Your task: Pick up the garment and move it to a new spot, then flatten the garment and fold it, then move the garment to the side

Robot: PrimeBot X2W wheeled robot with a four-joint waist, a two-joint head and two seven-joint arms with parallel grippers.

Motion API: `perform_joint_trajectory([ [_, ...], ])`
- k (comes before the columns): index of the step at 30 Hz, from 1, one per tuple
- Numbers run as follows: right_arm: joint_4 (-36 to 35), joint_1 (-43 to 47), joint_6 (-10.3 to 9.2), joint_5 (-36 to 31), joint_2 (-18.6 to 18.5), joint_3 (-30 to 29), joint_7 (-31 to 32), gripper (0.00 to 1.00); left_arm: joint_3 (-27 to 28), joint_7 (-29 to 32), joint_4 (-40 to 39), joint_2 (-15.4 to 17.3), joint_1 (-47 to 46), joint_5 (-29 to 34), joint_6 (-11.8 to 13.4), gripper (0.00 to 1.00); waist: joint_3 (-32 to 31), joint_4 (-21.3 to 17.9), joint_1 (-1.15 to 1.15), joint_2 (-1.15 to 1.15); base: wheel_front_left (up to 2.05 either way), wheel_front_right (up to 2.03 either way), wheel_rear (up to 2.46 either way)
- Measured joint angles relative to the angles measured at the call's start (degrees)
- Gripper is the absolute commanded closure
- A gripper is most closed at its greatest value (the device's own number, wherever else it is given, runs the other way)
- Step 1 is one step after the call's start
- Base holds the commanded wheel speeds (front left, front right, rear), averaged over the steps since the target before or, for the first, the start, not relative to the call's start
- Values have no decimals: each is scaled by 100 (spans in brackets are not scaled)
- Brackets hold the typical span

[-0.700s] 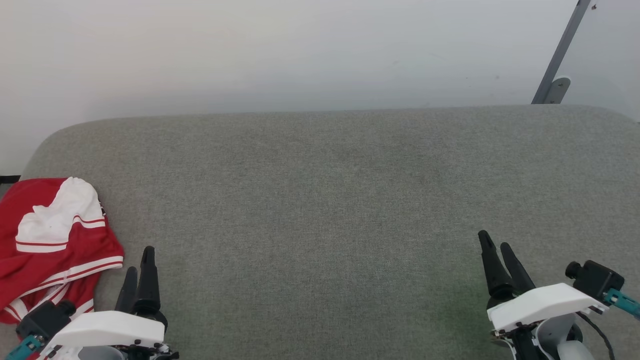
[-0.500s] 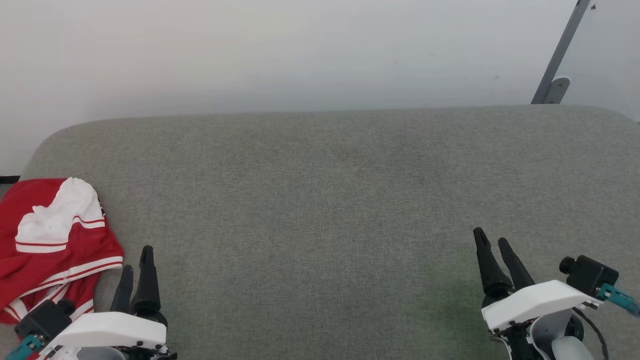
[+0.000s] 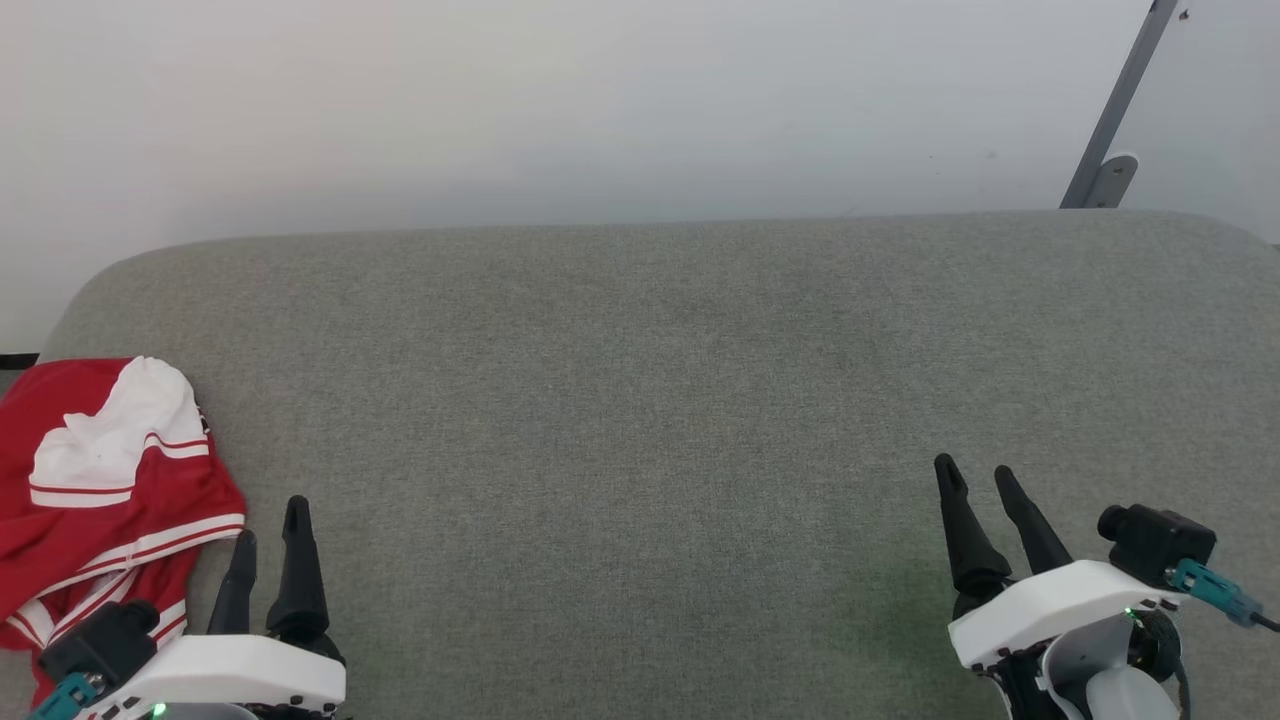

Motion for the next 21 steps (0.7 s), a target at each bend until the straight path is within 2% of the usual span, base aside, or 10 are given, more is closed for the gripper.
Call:
perform_joint_trajectory([
  [21, 22, -103, 1, -1326, 16, 122, -302, 0, 59, -314, -107, -42, 122, 1249, -125, 0, -20, -15, 0, 0, 0, 0, 0],
])
